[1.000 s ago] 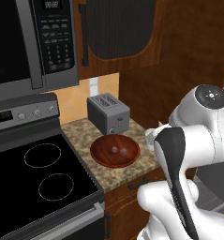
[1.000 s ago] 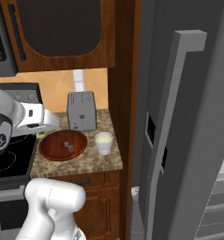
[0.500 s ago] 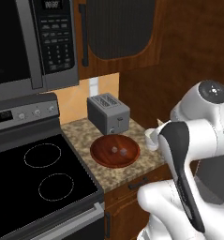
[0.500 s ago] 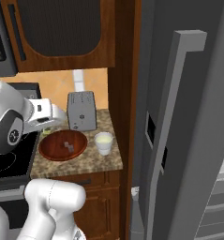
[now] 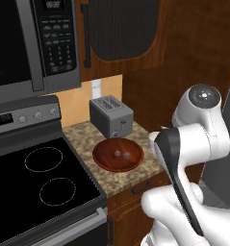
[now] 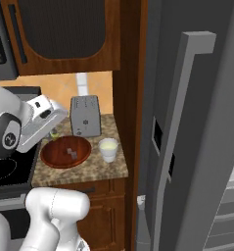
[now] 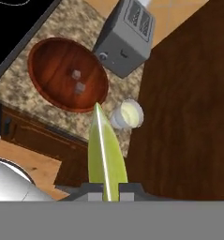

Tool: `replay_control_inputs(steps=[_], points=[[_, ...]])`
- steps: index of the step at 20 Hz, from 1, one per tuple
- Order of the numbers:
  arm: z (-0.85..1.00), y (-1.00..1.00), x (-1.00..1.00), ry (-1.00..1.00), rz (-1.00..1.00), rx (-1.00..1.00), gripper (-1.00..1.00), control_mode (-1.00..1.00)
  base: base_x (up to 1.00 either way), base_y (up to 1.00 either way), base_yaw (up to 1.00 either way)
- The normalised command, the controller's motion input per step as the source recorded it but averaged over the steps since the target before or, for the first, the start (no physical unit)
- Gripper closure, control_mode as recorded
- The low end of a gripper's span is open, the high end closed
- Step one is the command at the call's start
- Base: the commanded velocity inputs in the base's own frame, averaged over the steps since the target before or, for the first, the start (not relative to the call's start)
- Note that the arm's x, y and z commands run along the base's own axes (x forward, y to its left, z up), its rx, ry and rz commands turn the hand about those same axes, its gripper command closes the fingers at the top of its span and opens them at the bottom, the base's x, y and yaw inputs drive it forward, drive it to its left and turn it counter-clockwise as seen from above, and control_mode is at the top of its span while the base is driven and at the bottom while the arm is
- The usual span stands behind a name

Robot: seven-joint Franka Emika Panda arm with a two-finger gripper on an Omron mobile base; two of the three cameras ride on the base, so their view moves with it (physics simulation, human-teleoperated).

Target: Grab a lemon wedge from the fridge and one ice cube from the ice bowl, and put them in the glass of lemonade.

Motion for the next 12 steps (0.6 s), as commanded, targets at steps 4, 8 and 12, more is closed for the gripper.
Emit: replay_control_inputs(steps=[4,8,12], points=[[-0.24,-0.56,-0.02,-0.14,0.4,-0.26,1.0,-1.0,0.0,0.0,0.0],[-0.11,-0.27,-0.1,-0.03,0.41,-0.29,1.0,-1.0,0.0,0.0,0.0],[0.0,0.05,0.0,0.09,0.3,-0.41,1.0,-1.0,0.0,0.0,0.0]])
